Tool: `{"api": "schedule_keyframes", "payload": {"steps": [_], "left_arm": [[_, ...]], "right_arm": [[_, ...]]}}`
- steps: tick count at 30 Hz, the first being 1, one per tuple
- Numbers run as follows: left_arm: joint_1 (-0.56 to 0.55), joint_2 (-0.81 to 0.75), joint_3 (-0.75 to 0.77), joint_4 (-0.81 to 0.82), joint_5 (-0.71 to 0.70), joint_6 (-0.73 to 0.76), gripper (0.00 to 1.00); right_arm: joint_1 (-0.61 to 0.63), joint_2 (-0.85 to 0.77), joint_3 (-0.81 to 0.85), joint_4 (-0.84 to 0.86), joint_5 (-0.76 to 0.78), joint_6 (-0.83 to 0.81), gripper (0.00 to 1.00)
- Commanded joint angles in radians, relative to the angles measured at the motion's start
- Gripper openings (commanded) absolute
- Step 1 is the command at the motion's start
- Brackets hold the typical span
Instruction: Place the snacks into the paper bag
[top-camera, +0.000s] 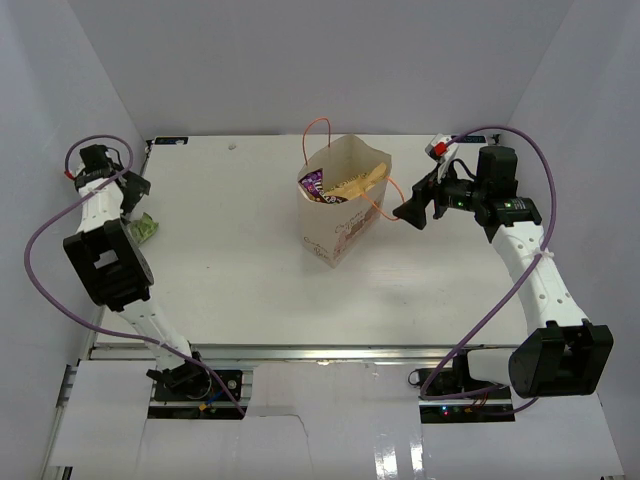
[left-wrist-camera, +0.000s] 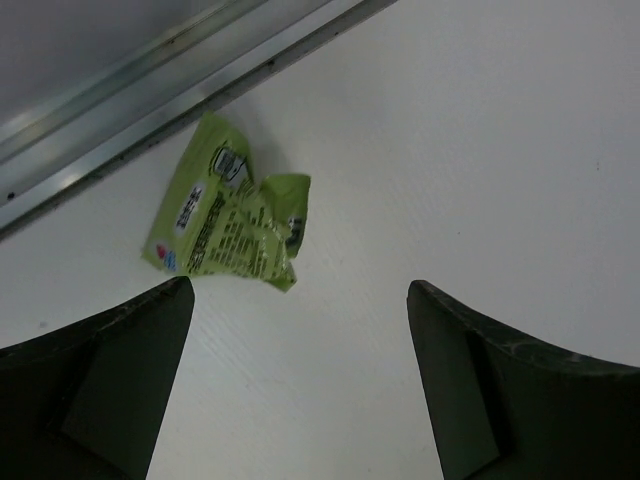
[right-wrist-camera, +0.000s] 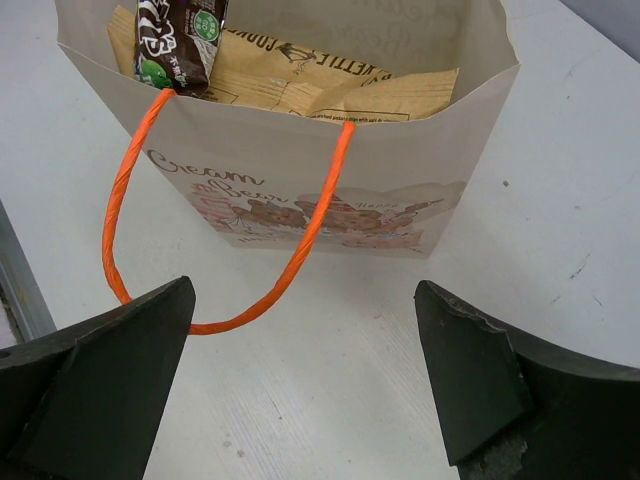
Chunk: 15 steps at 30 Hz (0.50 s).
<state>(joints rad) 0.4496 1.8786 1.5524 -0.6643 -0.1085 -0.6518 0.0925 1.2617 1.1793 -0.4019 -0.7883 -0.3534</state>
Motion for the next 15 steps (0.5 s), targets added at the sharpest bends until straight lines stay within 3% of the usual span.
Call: {"api": "schedule_keyframes", "payload": {"steps": [1, 5, 9, 12, 13, 15], "left_arm": [[-0.003, 0.108, 0.086, 0.012, -0.004, 0.110, 0.98], [-0.003, 0.232, 0.188, -0.085, -0.016, 0.152, 0.90], [-0.003, 0.286, 0.175, -0.104, -0.045, 0.155, 0.84], [-0.003, 0.291, 0.150, -0.107, -0.031, 0.152, 0.68], [-0.006, 0.289, 0.143, -0.106, -0.028, 0.150, 0.56], [-0.009, 0.278, 0.114, -0.104, -0.019, 0.147, 0.44]], "right_arm": [[-0.008, -0.013, -0.003, 0.040, -0.031, 0.017, 0.96], [-0.014, 0.002, 0.014, 0.040, -0.017, 0.019, 0.96], [-0.017, 0.011, 0.029, 0.040, -0.023, 0.040, 0.96], [-0.017, 0.010, 0.034, 0.040, -0.023, 0.045, 0.96], [-0.017, 0.007, 0.036, 0.038, -0.025, 0.047, 0.96], [-0.017, 0.004, 0.036, 0.037, -0.028, 0.051, 0.96]]}}
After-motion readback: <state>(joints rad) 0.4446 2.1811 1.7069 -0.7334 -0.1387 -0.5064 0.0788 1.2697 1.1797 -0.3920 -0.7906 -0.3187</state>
